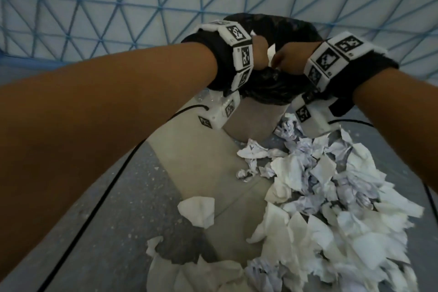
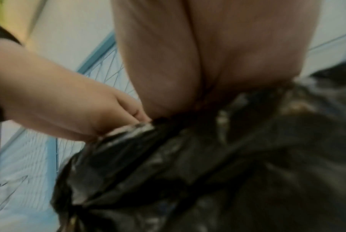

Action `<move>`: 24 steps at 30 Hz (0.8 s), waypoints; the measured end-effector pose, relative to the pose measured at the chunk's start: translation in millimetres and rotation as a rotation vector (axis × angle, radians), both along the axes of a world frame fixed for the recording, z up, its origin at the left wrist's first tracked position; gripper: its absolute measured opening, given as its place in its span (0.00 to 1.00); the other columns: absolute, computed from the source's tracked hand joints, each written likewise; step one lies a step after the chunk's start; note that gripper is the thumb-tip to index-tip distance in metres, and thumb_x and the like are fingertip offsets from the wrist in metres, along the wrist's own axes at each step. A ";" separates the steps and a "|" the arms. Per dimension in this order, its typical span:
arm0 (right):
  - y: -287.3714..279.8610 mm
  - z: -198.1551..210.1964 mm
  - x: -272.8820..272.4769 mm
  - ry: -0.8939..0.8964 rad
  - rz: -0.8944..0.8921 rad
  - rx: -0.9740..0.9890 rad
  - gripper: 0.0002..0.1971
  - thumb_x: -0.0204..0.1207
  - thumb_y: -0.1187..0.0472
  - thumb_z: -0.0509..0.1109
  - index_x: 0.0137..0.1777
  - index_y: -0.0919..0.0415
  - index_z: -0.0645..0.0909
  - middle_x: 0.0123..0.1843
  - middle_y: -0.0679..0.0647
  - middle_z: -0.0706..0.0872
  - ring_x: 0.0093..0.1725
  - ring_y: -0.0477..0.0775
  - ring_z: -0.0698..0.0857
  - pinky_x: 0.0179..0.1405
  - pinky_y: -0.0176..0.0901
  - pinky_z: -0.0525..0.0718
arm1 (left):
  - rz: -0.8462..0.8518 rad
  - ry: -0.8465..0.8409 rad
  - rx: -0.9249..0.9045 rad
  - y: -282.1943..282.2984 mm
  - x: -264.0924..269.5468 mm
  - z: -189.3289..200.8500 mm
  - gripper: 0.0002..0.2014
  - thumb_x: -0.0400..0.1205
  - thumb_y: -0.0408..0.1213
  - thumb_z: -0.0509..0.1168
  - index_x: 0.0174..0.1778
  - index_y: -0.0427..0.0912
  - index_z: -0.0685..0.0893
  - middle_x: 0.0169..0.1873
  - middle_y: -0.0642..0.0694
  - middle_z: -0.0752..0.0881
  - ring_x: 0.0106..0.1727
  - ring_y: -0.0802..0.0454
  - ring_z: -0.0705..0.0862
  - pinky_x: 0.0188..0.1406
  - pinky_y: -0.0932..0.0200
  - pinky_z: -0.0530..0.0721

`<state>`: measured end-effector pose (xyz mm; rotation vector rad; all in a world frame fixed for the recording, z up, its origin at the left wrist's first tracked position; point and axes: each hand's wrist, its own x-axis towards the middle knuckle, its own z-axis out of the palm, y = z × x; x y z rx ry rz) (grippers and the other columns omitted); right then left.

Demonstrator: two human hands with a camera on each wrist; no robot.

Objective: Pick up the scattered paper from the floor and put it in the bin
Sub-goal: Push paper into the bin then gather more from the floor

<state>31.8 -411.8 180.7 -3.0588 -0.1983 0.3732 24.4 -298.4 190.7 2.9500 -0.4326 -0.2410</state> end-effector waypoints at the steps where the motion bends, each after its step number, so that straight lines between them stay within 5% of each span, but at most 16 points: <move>1: -0.1 4.0 -0.3 -0.050 0.002 0.018 0.16 0.79 0.68 0.59 0.66 0.69 0.78 0.70 0.68 0.79 0.69 0.67 0.77 0.69 0.51 0.73 | 0.008 -0.040 -0.054 5.0 -3.1 2.4 0.18 0.85 0.37 0.53 0.67 0.32 0.76 0.69 0.36 0.79 0.70 0.40 0.77 0.66 0.54 0.74; 3: 1.3 17.8 -5.6 -0.303 -0.039 0.106 0.18 0.78 0.69 0.59 0.67 0.67 0.76 0.69 0.69 0.77 0.68 0.69 0.76 0.68 0.56 0.74 | 0.038 -0.117 -0.229 18.3 -22.9 8.5 0.21 0.84 0.38 0.54 0.72 0.33 0.72 0.73 0.36 0.74 0.73 0.40 0.73 0.71 0.51 0.72; 5: 10.1 28.5 -26.1 -0.583 -0.055 0.195 0.16 0.78 0.66 0.57 0.64 0.65 0.74 0.53 0.69 0.80 0.58 0.68 0.77 0.59 0.60 0.73 | 0.049 -0.147 -0.364 42.9 -40.0 -1.5 0.29 0.80 0.43 0.53 0.78 0.40 0.64 0.79 0.37 0.67 0.79 0.41 0.67 0.79 0.46 0.65; 7: 28.6 26.4 -60.9 -0.707 0.047 0.292 0.11 0.77 0.63 0.54 0.55 0.64 0.74 0.40 0.62 0.76 0.50 0.63 0.73 0.47 0.51 0.62 | 0.006 -0.244 -0.475 74.3 -67.9 -21.0 0.35 0.72 0.47 0.50 0.77 0.40 0.66 0.77 0.36 0.68 0.78 0.39 0.66 0.79 0.44 0.64; 9: 51.2 6.5 -95.0 -0.754 0.271 0.373 0.14 0.71 0.64 0.54 0.53 0.68 0.76 0.51 0.68 0.79 0.56 0.64 0.74 0.48 0.48 0.62 | -0.052 -0.247 -0.515 103.4 -105.4 -51.9 0.32 0.69 0.43 0.51 0.70 0.36 0.74 0.72 0.33 0.73 0.74 0.37 0.69 0.77 0.51 0.64; 12: 88.1 -51.0 -149.1 -0.469 0.666 0.437 0.10 0.64 0.66 0.57 0.41 0.64 0.78 0.46 0.68 0.80 0.49 0.57 0.70 0.44 0.48 0.66 | -0.149 -0.129 -0.451 143.3 -178.3 -91.2 0.20 0.69 0.37 0.54 0.54 0.36 0.80 0.60 0.33 0.78 0.64 0.41 0.73 0.63 0.68 0.62; 14: 98.8 -99.6 -179.8 -0.214 0.810 0.394 0.09 0.63 0.64 0.58 0.39 0.62 0.79 0.44 0.65 0.82 0.45 0.62 0.76 0.42 0.50 0.75 | -0.191 -0.024 -0.356 166.5 -221.6 -115.7 0.14 0.72 0.38 0.56 0.49 0.39 0.81 0.57 0.35 0.80 0.59 0.46 0.71 0.62 0.68 0.64; 17: 101.9 -155.7 -211.0 0.063 0.853 0.202 0.20 0.66 0.50 0.69 0.55 0.60 0.78 0.62 0.68 0.80 0.58 0.73 0.78 0.55 0.66 0.81 | -0.278 0.095 -0.192 183.8 -278.5 -148.1 0.15 0.77 0.53 0.58 0.51 0.48 0.78 0.60 0.39 0.80 0.59 0.45 0.74 0.59 0.46 0.81; 20: 98.7 -179.2 -222.6 0.367 0.794 -0.047 0.41 0.68 0.38 0.69 0.79 0.49 0.57 0.83 0.63 0.51 0.80 0.75 0.51 0.77 0.69 0.60 | -0.425 0.195 0.056 180.2 -321.2 -171.8 0.26 0.70 0.70 0.54 0.60 0.62 0.76 0.68 0.45 0.78 0.67 0.42 0.77 0.61 0.41 0.82; 22: 99.9 -185.5 -224.3 0.409 0.819 -0.140 0.40 0.72 0.43 0.68 0.80 0.43 0.51 0.85 0.61 0.41 0.81 0.75 0.42 0.78 0.68 0.58 | -0.541 0.257 0.092 179.3 -338.6 -188.7 0.30 0.66 0.71 0.59 0.63 0.66 0.73 0.72 0.45 0.71 0.69 0.37 0.77 0.60 0.38 0.81; 24: 102.2 -191.5 -223.8 0.410 0.862 -0.164 0.34 0.76 0.51 0.66 0.79 0.44 0.55 0.84 0.62 0.39 0.81 0.76 0.42 0.78 0.68 0.61 | -0.588 0.270 0.127 181.1 -343.1 -202.1 0.31 0.62 0.65 0.67 0.62 0.66 0.73 0.71 0.44 0.68 0.67 0.36 0.80 0.52 0.41 0.86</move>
